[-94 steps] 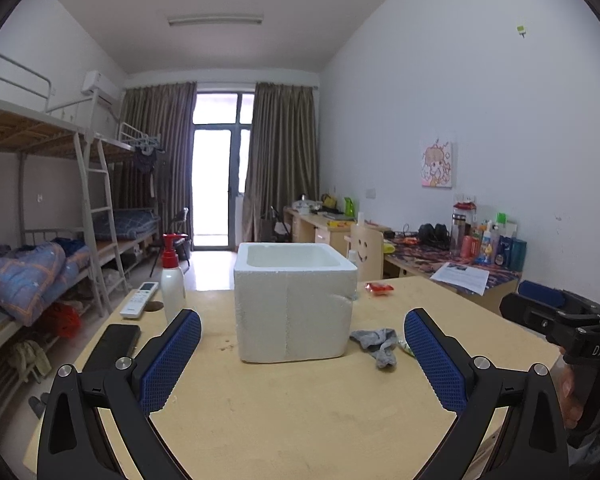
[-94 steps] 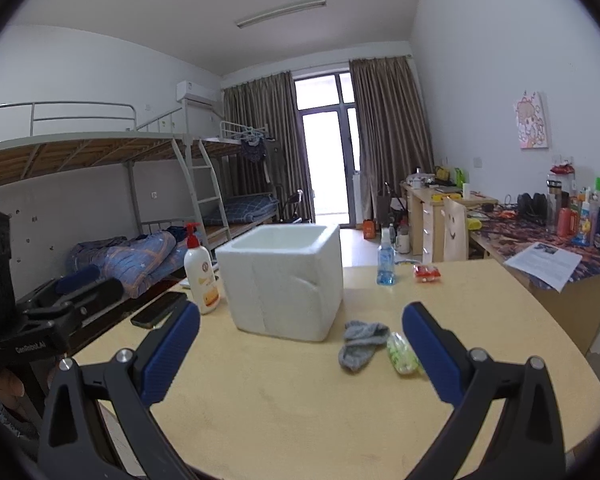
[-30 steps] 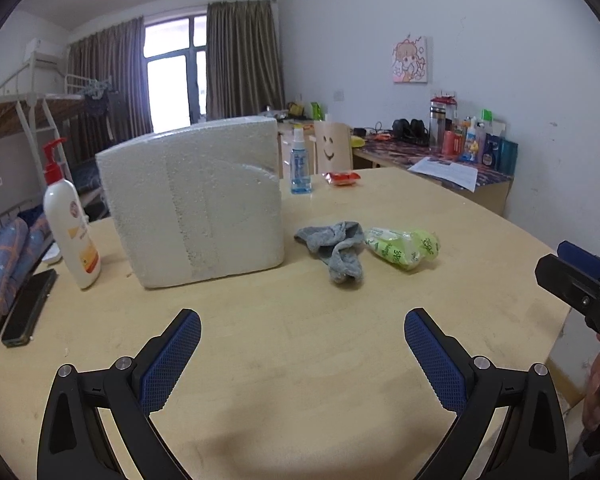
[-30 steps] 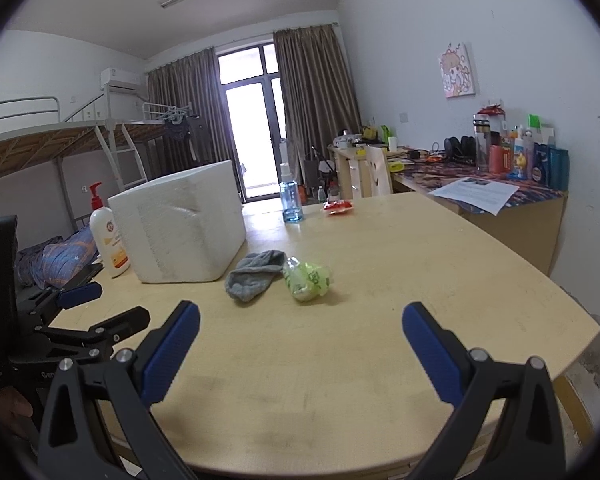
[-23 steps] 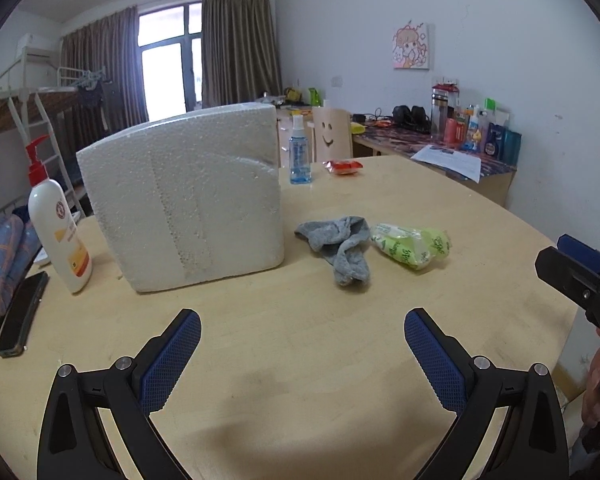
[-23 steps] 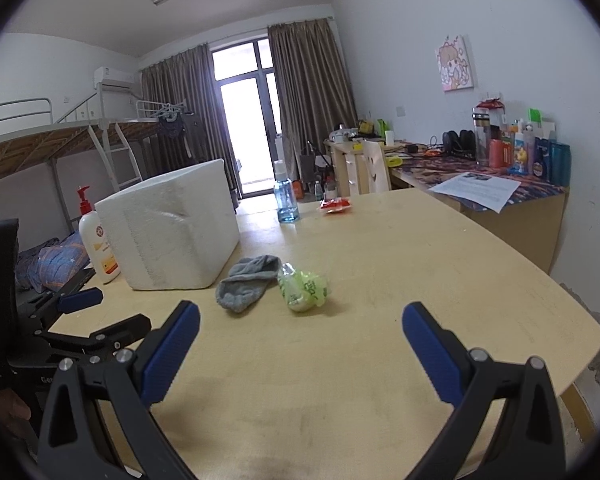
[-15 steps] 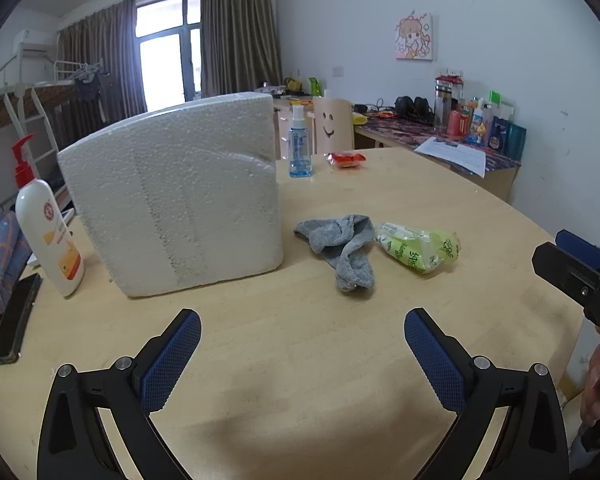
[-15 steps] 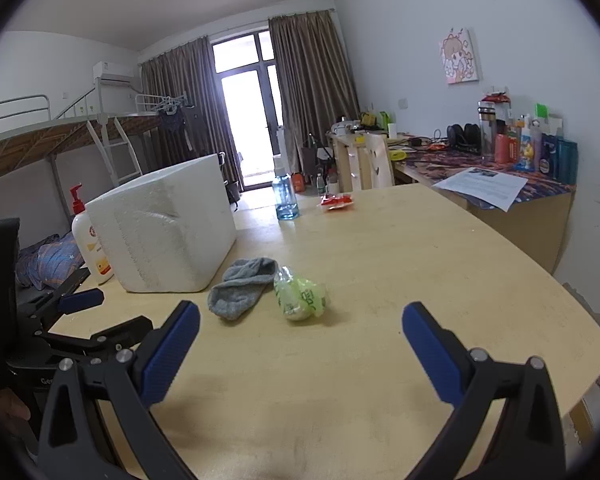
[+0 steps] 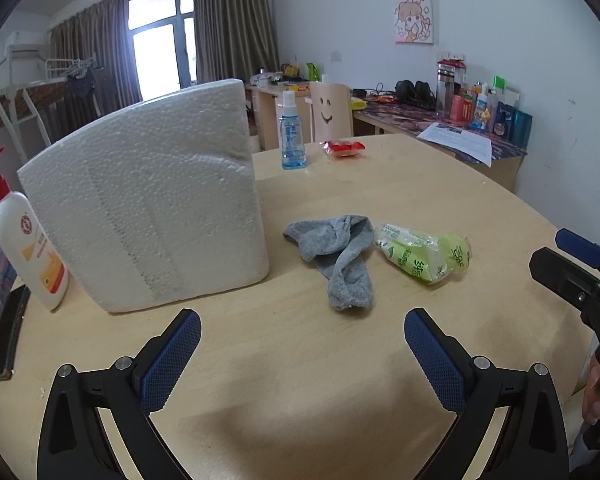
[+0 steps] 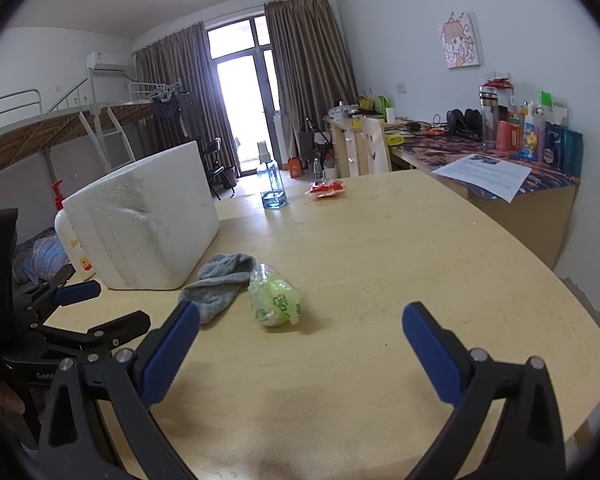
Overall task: Organize soft objects
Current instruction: 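Move the left gripper to the grey sock while the right gripper approaches the tissue pack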
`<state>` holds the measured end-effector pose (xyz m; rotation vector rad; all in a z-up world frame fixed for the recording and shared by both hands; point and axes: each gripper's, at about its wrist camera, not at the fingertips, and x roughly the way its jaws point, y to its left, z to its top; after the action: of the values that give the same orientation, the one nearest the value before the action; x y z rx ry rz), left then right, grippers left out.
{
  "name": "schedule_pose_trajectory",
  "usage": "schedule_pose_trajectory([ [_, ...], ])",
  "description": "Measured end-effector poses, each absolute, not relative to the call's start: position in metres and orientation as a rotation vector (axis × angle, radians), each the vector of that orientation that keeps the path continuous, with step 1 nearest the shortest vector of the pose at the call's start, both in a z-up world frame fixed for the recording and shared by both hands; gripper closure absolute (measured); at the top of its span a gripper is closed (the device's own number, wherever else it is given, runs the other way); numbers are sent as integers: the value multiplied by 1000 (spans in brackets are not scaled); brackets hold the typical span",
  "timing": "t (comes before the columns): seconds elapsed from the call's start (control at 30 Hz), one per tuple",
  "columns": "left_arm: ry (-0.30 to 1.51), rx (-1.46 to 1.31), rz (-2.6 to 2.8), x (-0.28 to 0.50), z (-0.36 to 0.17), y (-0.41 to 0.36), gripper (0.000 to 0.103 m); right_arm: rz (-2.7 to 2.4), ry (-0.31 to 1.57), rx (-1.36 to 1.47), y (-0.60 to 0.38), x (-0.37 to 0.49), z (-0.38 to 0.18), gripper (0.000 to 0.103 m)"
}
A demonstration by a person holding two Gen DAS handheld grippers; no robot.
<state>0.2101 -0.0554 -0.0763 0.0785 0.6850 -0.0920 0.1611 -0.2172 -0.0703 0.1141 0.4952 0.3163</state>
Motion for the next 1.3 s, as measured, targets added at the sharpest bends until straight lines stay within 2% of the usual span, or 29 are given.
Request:
schedule_pose_trajectory([
  [0.77,772,93,-156,260,-91,-72,3,432,581,95,-218,205,-77,1],
  [1.2,823,81,-179,275,-100,-68,42,505,661,77,-212,221,-86,1],
  [1.3,845,71,-190,277,-103,-66,45,511,664,44,-206,220,-85,1],
])
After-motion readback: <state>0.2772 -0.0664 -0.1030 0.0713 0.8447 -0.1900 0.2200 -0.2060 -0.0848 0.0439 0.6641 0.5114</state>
